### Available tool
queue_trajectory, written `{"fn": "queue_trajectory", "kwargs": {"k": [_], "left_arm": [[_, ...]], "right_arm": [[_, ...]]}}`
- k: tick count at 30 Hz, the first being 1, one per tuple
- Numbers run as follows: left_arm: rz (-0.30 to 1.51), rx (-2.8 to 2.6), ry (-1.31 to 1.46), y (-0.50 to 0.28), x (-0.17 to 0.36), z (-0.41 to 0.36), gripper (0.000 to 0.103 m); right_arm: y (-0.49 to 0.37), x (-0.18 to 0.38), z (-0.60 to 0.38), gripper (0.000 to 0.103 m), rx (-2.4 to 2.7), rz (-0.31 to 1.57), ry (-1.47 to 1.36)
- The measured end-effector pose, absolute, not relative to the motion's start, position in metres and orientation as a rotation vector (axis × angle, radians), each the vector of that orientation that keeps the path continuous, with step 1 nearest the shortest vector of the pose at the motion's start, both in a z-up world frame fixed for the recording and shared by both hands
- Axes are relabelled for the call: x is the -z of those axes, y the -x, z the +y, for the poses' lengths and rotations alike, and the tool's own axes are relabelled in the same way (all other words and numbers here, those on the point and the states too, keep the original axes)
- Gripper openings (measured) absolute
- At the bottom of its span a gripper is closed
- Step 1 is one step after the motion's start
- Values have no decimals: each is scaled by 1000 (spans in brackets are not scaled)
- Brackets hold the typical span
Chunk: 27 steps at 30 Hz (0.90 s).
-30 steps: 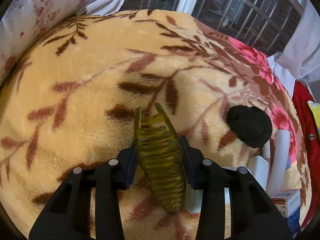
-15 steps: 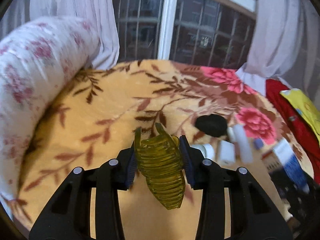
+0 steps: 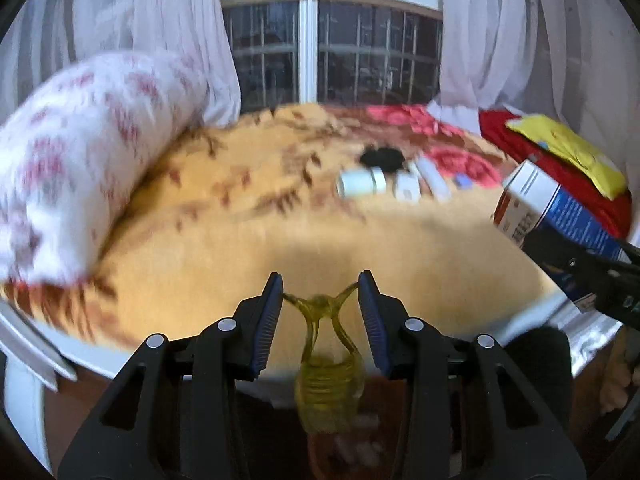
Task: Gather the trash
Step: 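Lower the medicine box and ribbed amber bottle into the orange bin and open both grippers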
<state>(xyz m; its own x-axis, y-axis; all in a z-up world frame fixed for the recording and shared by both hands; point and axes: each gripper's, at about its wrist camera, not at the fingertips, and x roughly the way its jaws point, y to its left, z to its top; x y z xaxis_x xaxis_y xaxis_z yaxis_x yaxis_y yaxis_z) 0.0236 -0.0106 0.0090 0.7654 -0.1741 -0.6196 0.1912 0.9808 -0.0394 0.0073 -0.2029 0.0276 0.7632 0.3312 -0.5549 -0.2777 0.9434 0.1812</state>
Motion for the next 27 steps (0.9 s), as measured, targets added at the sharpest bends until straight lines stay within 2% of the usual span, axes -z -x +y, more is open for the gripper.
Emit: {"fn": "queue_trajectory", "kwargs": {"k": [5,12,22,24,25,26,27], "left_arm": [[775,233,-39,-1,37,-15,39],[915,283,-90,6,92,-27,39],[1004,292,-90,0,119,-31,39],[1009,289,-101,0,120,-31,39],[1012,284,-108,0,121,-32,44],[1017,273,-117,0,122,-32,60],[1014,265,-121,0,122,-32,65]], "right_arm": [[30,10,-192,51,-318,700,-96],[37,75,-185,51,-322,880,-161],[24,109,-194,52,-323,1000,-220],[21,112,-191,56,-324,1017,-212],[20,114,-190,62,-322,1025,-210],[19,115,-191,77,-315,1030,-213],[20,115,-193,80,-308,1027,-219]]}}
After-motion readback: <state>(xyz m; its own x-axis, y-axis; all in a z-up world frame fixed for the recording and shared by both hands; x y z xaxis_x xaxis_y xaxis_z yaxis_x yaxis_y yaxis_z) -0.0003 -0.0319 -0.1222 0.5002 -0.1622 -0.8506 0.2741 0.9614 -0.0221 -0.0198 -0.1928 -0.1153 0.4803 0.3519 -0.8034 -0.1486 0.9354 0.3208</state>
